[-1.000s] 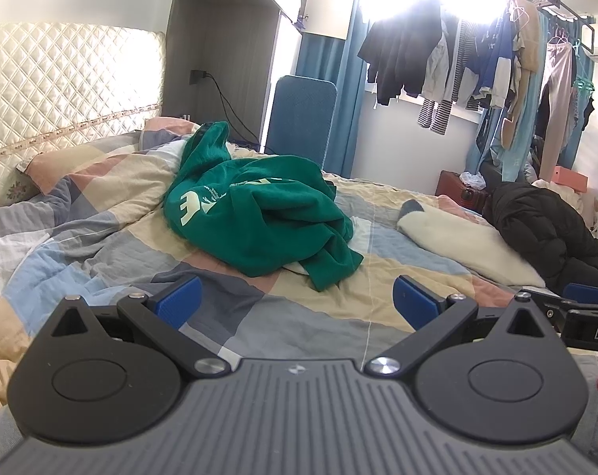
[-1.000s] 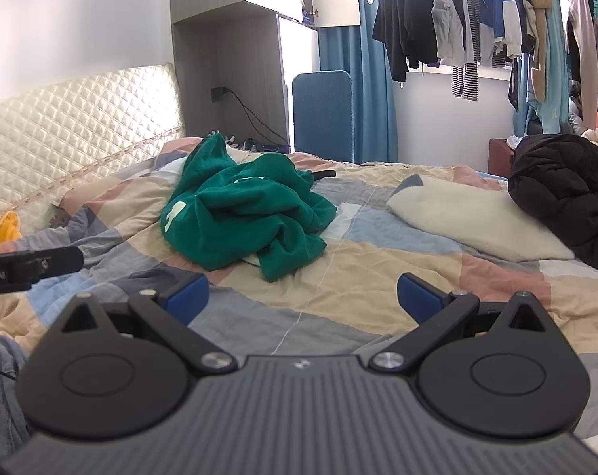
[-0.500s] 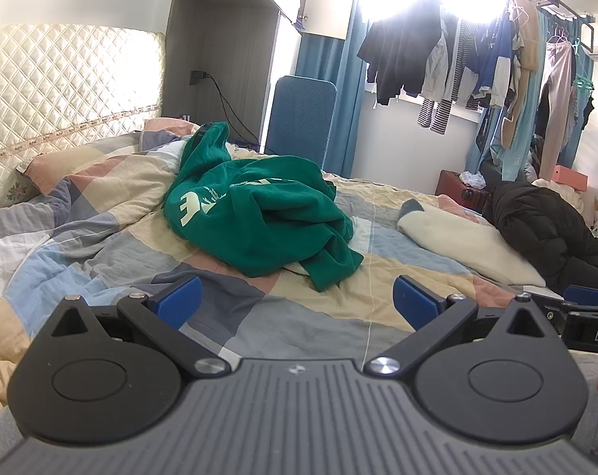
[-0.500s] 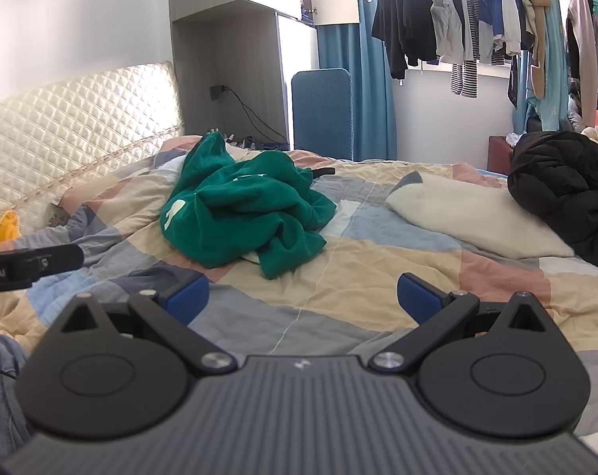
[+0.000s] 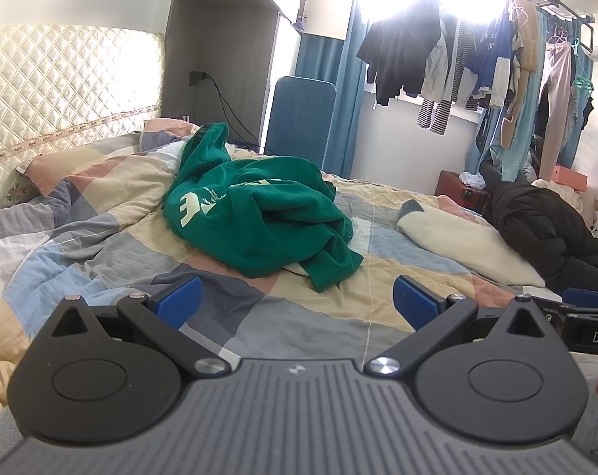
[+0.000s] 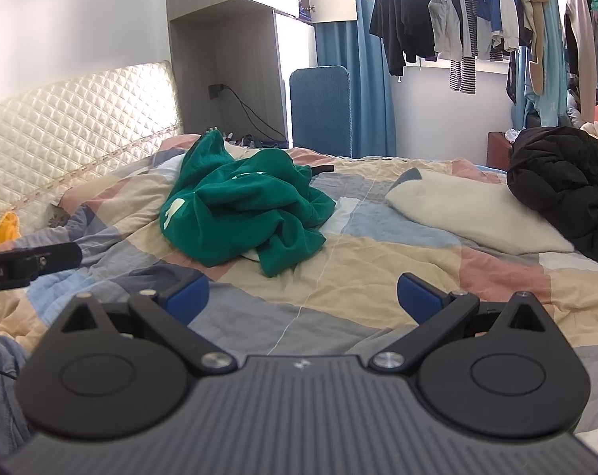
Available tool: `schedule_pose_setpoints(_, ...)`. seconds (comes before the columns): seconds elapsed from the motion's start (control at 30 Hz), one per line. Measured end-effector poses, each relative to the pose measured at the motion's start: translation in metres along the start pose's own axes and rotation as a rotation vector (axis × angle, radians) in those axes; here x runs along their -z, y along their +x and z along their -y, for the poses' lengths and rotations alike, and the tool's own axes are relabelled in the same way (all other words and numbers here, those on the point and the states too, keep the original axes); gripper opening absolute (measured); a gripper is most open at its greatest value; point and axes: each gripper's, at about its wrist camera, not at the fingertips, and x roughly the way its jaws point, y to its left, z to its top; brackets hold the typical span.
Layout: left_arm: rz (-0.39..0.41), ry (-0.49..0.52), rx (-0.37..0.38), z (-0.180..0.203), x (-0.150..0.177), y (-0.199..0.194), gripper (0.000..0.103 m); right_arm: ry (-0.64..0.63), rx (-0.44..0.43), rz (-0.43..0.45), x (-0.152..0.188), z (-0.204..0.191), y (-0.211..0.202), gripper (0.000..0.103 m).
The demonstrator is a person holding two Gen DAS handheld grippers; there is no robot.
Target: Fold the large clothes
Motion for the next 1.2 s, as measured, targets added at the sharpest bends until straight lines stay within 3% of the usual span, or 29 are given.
schedule_pose_setpoints(0.7,-0.006,-0.012,-0.009,-0.001,-0.001,0.002,0.103,0.006,-0.003,-0.018,0.008,0.0,0.005,0.103)
schedule_pose_setpoints(1.2,-0.014,-0.028,-0.016,-0.002,-0.025,0.016,0.103,0.01,-0.014,-0.044,-0.019,-0.003,0.02,0.103)
